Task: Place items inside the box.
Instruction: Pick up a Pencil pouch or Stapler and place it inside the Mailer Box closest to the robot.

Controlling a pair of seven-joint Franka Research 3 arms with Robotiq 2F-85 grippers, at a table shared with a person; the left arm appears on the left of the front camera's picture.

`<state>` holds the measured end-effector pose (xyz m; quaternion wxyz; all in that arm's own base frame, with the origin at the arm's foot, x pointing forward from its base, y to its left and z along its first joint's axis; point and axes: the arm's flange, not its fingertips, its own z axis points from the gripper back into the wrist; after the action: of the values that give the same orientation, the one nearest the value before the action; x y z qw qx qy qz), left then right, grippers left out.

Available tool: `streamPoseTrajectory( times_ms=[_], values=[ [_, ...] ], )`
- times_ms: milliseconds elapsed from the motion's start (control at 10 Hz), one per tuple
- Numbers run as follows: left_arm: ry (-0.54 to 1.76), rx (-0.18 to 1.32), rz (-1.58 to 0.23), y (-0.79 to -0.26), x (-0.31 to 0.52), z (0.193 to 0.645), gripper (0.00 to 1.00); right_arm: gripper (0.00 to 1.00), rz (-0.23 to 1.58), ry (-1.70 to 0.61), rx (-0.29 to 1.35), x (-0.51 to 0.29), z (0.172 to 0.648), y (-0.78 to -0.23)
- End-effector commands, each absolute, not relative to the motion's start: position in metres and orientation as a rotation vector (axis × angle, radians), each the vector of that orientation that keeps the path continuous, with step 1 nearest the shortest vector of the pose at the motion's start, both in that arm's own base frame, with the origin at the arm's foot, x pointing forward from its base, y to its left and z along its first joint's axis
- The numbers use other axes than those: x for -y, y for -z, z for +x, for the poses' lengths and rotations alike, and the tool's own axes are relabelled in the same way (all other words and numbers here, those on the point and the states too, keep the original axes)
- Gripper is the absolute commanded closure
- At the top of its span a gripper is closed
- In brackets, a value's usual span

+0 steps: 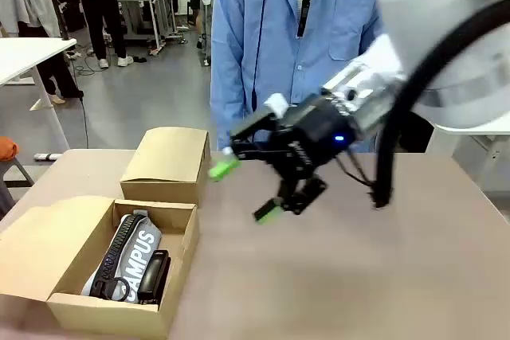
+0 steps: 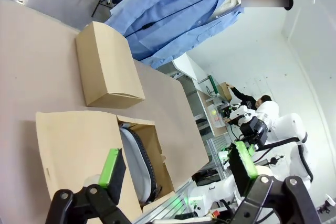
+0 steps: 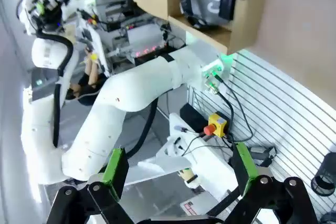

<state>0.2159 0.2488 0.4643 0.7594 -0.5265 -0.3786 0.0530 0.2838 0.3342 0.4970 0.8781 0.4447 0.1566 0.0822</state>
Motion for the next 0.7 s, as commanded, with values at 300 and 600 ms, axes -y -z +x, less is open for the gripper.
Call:
streamPoseTrajectory(
  times_ms=[300,600],
  values=[
    [-0.105,0.848,-1.159,-0.465,-0.248,0.215,0.00,0.00,0.899,-0.240,-0.350,-0.386,0.288,-0.500],
    [-0.105,0.848,-1.159,-0.465,-0.248,0.215,0.00,0.00,1.078,0.009,-0.202,-0.265,0.315,-0.526]
  ],
)
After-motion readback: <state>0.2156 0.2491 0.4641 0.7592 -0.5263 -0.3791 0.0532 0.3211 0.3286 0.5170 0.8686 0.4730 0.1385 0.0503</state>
